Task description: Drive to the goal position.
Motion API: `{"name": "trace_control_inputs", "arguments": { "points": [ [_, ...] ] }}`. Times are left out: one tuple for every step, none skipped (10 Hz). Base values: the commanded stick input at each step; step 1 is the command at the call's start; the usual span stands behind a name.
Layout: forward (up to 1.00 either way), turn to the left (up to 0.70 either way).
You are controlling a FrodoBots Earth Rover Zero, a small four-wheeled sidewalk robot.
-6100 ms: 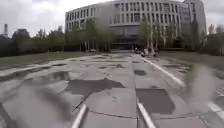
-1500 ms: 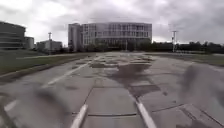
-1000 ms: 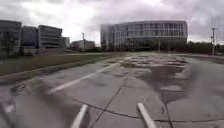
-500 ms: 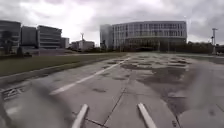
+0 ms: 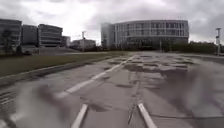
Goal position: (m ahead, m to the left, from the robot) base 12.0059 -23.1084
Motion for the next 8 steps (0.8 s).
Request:
{"name": "trace_control_inputs", "arguments": {
  "points": [
    [1.0,-0.27],
    [1.0,-0.27],
    [1.0,-0.27],
    [1.0,-0.27],
    [1.0,-0.27],
    [1.0,-0.27],
    [1.0,-0.27],
    [1.0,-0.27]
  ]
}}
